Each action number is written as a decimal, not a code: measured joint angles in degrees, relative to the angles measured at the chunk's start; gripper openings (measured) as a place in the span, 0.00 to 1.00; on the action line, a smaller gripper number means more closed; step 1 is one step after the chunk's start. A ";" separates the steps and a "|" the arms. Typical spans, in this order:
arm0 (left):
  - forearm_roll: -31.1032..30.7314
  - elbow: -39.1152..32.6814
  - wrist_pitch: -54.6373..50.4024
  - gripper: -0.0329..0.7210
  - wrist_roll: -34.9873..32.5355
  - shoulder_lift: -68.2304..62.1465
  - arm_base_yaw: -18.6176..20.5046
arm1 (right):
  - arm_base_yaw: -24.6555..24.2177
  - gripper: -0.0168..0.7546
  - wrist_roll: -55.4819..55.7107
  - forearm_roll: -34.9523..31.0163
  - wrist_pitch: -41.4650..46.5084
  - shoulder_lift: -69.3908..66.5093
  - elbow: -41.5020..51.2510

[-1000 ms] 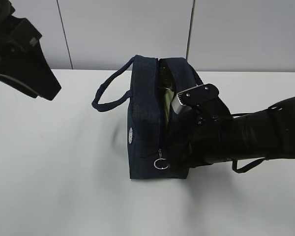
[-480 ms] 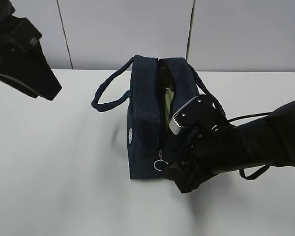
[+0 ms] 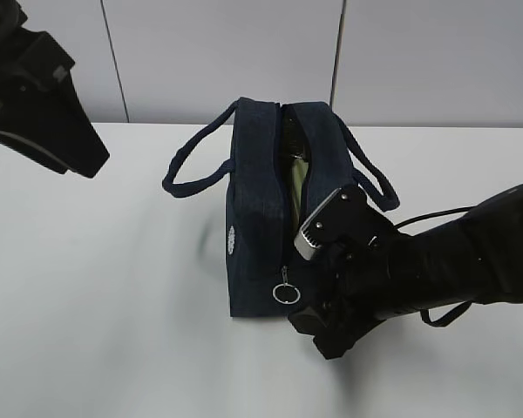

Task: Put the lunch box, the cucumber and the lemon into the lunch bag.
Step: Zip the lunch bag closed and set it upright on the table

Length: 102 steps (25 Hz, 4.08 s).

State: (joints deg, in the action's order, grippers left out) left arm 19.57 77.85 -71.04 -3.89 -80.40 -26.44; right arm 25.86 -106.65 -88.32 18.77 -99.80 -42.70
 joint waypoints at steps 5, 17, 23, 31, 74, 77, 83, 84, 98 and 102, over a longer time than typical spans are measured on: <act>0.00 0.00 0.00 0.36 0.00 0.00 0.00 | 0.00 0.60 -2.72 -0.11 0.00 0.00 0.00; 0.00 0.00 0.00 0.36 0.00 0.00 0.00 | 0.00 0.60 -12.39 -5.94 3.55 0.00 0.00; 0.00 0.00 0.00 0.36 0.00 0.00 0.00 | 0.00 0.60 -15.53 -8.15 4.80 0.00 0.00; 0.00 0.00 0.00 0.36 0.00 0.00 0.00 | 0.00 0.60 -19.47 -12.28 4.47 0.00 0.00; 0.13 0.00 0.00 0.36 0.00 0.00 0.00 | 0.00 0.23 -20.05 -15.61 5.59 -4.31 -1.87; 0.13 0.00 0.00 0.36 0.00 0.00 0.00 | 0.00 0.21 -20.05 -15.61 5.59 -4.31 -1.96; 0.13 0.00 0.00 0.36 0.00 0.00 0.00 | 0.00 0.05 -19.59 -15.65 4.99 -4.31 -1.96; 0.13 0.00 0.00 0.36 0.00 0.00 0.00 | 0.00 0.02 -19.34 -15.65 4.86 -4.31 -1.96; 0.13 0.00 0.00 0.36 0.00 0.00 0.00 | 0.00 0.02 -14.96 -15.74 3.08 -0.76 -1.96; 0.13 0.00 0.00 0.36 0.00 0.00 0.00 | 0.00 0.02 -12.33 -15.56 3.08 1.24 -1.96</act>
State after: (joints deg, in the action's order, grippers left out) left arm 19.70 77.85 -71.04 -3.89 -80.40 -26.44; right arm 25.86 -118.98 -103.88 21.85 -98.55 -44.66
